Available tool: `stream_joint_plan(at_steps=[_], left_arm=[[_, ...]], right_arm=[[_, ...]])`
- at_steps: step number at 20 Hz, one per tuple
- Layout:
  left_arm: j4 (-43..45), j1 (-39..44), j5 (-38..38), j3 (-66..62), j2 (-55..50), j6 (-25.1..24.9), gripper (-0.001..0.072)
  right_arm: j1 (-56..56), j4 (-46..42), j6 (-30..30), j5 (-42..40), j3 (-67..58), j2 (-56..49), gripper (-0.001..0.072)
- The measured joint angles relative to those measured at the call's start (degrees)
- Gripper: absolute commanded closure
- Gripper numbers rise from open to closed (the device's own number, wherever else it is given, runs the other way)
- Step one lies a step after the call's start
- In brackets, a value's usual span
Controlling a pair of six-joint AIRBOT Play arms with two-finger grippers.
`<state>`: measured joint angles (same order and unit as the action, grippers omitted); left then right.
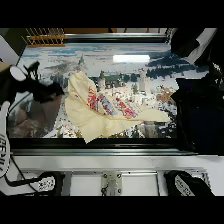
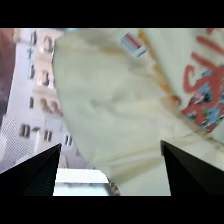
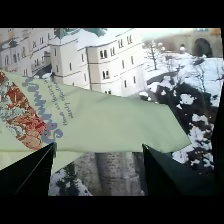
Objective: Fold the clothes and pants, and hang the long-sleeved shirts on hangers.
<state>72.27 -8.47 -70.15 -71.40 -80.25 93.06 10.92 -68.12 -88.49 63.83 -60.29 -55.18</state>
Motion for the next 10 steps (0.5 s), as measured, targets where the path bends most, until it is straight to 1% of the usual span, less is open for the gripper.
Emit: stream_joint_plan(at_steps=[4,7,10], left_arm=[[-3.85,-2.78,8.92,19.34,4.98,-0.15,0.0015],[-9.16,-2.64,14.25,25.46,4.35,-1.20,0.0015],[-14.12,-0.48,17.88,27.43,1.95,-2.14,0.0015]], right_arm=[[0.02,0.85,0.02,1.01,0.00,0.55,0.0127],[0.02,1.88,0.20,1.38,0.00,0.68,0.0127],[0.02,2.51,0.20,1.57,0.00,0.70,0.0128]])
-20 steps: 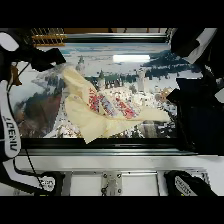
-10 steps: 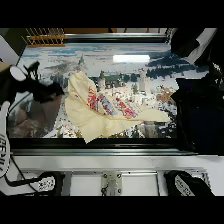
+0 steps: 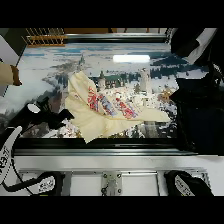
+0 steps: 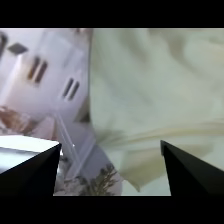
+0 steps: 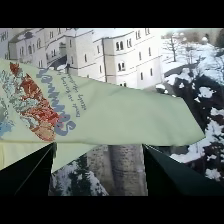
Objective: Fold the clothes and pants, and hang the long-sleeved shirts on hangers.
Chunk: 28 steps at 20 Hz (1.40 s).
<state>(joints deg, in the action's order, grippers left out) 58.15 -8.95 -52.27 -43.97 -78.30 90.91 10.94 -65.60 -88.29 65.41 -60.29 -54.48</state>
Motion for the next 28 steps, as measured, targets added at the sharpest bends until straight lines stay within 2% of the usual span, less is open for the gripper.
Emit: stream_joint_plan(at_steps=[3,4,5,6,7,12,16,20,28], left_arm=[[-3.39,3.15,1.92,-1.05,-2.47,-0.39,0.0017],[-3.80,4.04,2.34,-1.73,-3.26,-0.39,0.0102],[-3.91,4.85,2.91,-2.51,-3.98,-0.37,0.0375],[-3.96,5.55,3.32,-3.28,-4.74,-0.37,0.0615],[-3.30,6.16,3.50,-4.07,-5.31,-0.37,0.0699],[-2.62,6.54,3.32,-6.99,-1.97,-0.17,0.0699],[0.76,5.57,-0.15,-7.48,3.78,-0.83,0.0699],[2.08,5.46,-1.84,-7.63,7.48,-1.36,0.0699],[2.75,5.46,-2.58,-7.65,8.94,-1.49,0.0699]], right_arm=[[0.00,0.28,0.00,0.17,0.00,0.00,0.0127],[0.00,0.31,0.00,0.17,0.00,0.00,0.0127],[0.00,0.39,0.00,0.20,0.00,0.00,0.0127],[0.00,0.46,0.00,0.22,0.00,0.00,0.0127],[0.02,0.46,0.00,0.17,0.02,0.00,0.0127],[4.02,0.26,-0.83,0.15,3.23,-0.13,0.0127],[12.07,0.17,-6.38,-2.23,12.46,-2.27,0.0126],[14.99,3.15,-9.94,-7.98,22.05,-7.06,0.0127],[5.77,17.94,-3.15,-23.32,27.82,-16.44,0.0128]])
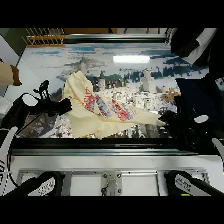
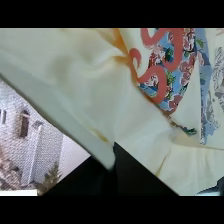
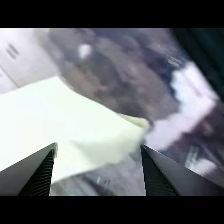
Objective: Fold the clothes and pants, and hang the long-sleeved shirts on hangers.
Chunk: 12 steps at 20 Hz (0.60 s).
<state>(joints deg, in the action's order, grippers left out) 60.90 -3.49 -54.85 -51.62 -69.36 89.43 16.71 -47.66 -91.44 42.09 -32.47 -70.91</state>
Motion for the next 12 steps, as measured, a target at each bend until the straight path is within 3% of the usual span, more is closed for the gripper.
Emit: stream_joint_plan(at_steps=[1,3,4,5,8,12], left_arm=[[0.02,0.00,-0.02,0.00,0.04,-0.02,0.0698],[0.02,0.00,-0.02,0.00,0.07,-0.04,0.0699],[0.02,0.00,-0.02,0.00,0.09,-0.09,0.0699],[0.02,-0.09,-0.07,-0.02,0.13,-0.17,0.0699],[0.02,-1.70,-1.07,-1.42,1.66,-0.15,0.0699],[-1.14,-6.47,-5.33,-11.23,8.59,-0.13,0.0699]], right_arm=[[-1.53,0.85,0.42,-2.03,0.09,-0.39,0.0147],[-4.66,1.42,1.29,-6.34,0.28,-1.07,0.0580],[-5.77,1.57,2.08,-7.72,0.31,-1.31,0.0657],[-6.75,1.38,3.48,-8.33,0.13,-1.36,0.0700],[-7.56,1.01,8.31,-8.83,-3.04,0.57,0.0701],[-4.92,-7.15,12.04,-1.84,-17.99,7.52,0.0701]])
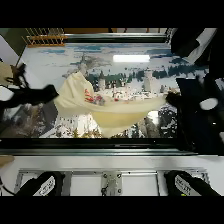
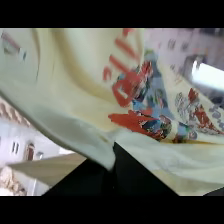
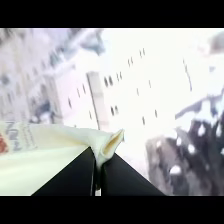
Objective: Fold the clothes and pants, and hang the long-sleeved shirts on hangers.
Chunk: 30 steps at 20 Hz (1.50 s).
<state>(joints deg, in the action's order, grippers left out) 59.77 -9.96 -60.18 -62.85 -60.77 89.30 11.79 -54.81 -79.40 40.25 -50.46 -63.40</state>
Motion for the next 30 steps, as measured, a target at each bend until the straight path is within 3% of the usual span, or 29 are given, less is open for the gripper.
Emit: stream_joint_plan(at_steps=[4,8,13,17,21,25,30], left_arm=[[-2.91,-3.08,-2.93,-15.19,9.84,0.13,0.0699],[-3.93,-3.96,-1.95,-26.99,19.67,0.11,0.0699],[-4.15,-4.24,-0.92,-33.75,27.98,0.24,0.0699],[-4.07,-4.24,-1.05,-30.95,30.08,1.84,0.0699],[-3.85,-4.24,-3.17,-21.81,26.23,3.74,0.0699],[-4.35,-4.15,-1.95,-12.61,15.23,3.37,0.0699],[-6.54,-3.80,3.26,-12.81,-5.27,-0.92,0.0699]], right_arm=[[2.34,-5.70,1.09,7.65,-21.05,7.45,0.0701],[3.17,-7.58,1.44,10.36,-34.64,14.78,0.0701],[3.41,-8.28,1.49,12.48,-39.30,22.08,0.0701],[3.43,-8.63,1.46,16.70,-40.02,23.71,0.0701],[2.91,-8.63,-0.07,23.74,-39.98,19.26,0.0701],[-1.90,-10.56,-0.98,28.37,-39.06,6.88,0.0701],[-7.54,-16.17,-3.30,19.67,-38.95,-12.28,0.0700]])
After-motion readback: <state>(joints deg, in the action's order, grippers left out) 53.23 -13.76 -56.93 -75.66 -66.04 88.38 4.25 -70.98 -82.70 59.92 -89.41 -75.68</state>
